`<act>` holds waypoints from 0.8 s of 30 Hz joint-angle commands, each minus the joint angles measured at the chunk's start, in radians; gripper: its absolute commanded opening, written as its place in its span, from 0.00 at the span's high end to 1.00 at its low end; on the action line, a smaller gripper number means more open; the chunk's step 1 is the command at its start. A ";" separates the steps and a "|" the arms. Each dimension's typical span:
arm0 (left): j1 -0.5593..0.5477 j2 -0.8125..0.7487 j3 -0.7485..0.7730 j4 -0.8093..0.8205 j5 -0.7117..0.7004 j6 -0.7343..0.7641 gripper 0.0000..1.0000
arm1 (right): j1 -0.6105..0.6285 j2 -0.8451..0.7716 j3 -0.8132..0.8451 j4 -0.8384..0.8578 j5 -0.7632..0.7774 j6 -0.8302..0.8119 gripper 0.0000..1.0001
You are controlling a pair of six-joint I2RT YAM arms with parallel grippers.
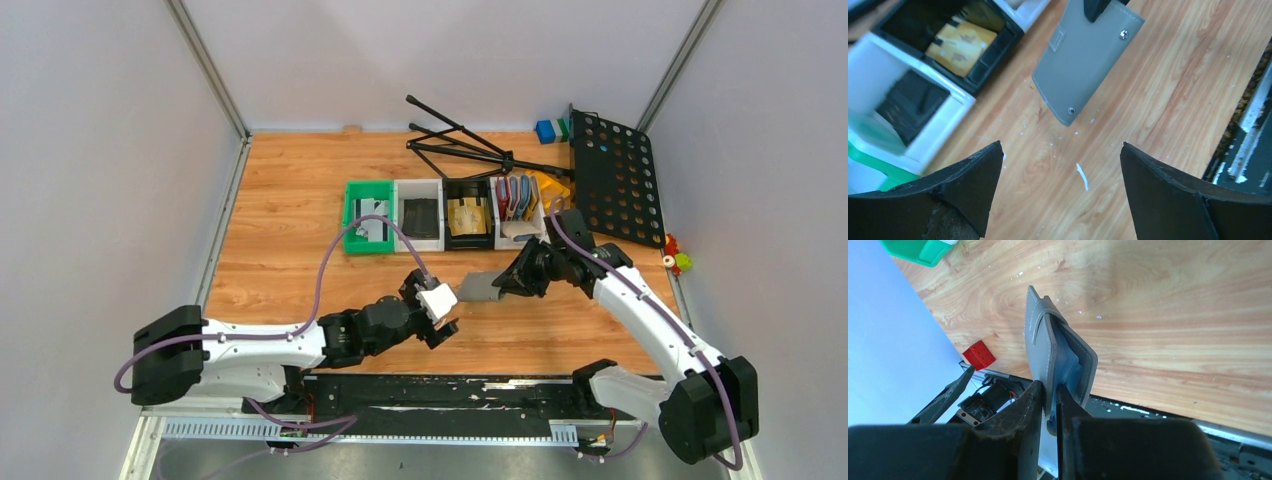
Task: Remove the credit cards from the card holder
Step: Pick up the card holder from the center of the board.
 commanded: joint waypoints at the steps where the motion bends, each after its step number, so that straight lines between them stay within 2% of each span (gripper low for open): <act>1: -0.059 0.036 0.011 0.147 -0.094 0.278 0.07 | 0.033 -0.012 0.060 -0.047 -0.033 0.120 1.00; 5: -0.086 0.115 0.093 0.120 -0.118 0.367 0.10 | 0.062 -0.023 0.069 -0.036 -0.047 0.172 1.00; 12: -0.087 0.209 0.180 0.080 -0.101 0.406 0.26 | 0.093 -0.054 0.050 0.002 -0.076 0.233 1.00; 16: -0.087 0.251 0.214 0.072 -0.087 0.410 0.61 | 0.096 -0.064 0.044 0.019 -0.106 0.248 1.00; 19: -0.087 0.266 0.233 0.052 -0.039 0.411 0.75 | 0.096 -0.070 0.048 0.016 -0.111 0.250 1.00; 22: -0.087 0.254 0.236 0.029 -0.021 0.364 1.00 | 0.095 -0.089 0.056 0.014 -0.076 0.231 0.89; 23: -0.087 0.245 0.233 0.021 -0.021 0.340 1.00 | 0.093 -0.097 0.066 0.003 -0.039 0.213 0.83; 24: -0.082 0.235 0.231 0.013 -0.021 0.302 1.00 | 0.093 -0.107 0.077 -0.014 0.004 0.189 0.72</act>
